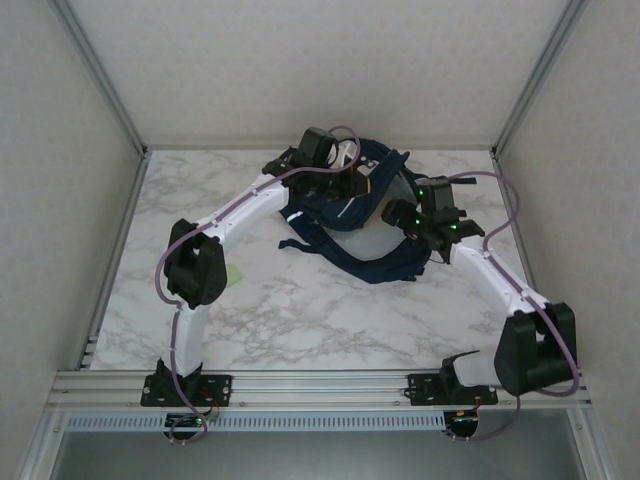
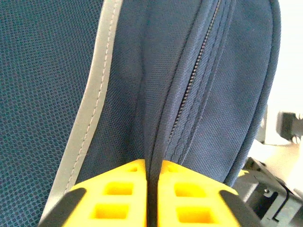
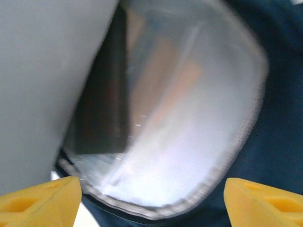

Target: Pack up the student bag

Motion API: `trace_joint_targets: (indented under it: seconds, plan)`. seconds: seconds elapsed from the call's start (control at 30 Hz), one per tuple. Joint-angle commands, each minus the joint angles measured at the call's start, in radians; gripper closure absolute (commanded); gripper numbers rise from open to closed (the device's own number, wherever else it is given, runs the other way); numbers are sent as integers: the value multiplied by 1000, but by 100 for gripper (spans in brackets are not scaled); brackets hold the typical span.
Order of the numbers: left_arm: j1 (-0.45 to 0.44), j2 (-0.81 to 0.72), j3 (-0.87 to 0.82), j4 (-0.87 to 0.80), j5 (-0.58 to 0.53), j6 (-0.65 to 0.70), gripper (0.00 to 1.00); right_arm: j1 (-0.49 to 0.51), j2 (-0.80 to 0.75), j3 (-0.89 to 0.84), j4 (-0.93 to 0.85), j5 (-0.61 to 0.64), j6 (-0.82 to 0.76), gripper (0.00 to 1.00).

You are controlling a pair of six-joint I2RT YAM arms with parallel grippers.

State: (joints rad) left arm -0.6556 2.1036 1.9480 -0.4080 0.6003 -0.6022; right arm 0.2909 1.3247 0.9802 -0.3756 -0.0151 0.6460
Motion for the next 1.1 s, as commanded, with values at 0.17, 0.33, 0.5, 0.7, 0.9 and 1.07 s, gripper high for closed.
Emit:
trace_joint_targets:
  seconds: [0.17,0.33,0.5,0.7,0.9,1.07]
  plan:
    - [63,-56,-62,-23,-91,47,27,3,-46,-59,-203,243,-81,18]
    - [166,-94,-227,47,-177,-5,21,3,-15,-123,-102,189,-19,18]
    - [241,-79,-379,176,-237,-115,21,3,23,-196,25,89,65,17]
    - [257,16,-370,232,-298,-149,24,4,83,-241,132,27,118,17]
    - [257,136,-270,263,-267,-190,61,2,124,-238,177,34,115,21]
    - [255,101,-341,329,-231,-196,100,3,184,-184,189,72,86,26]
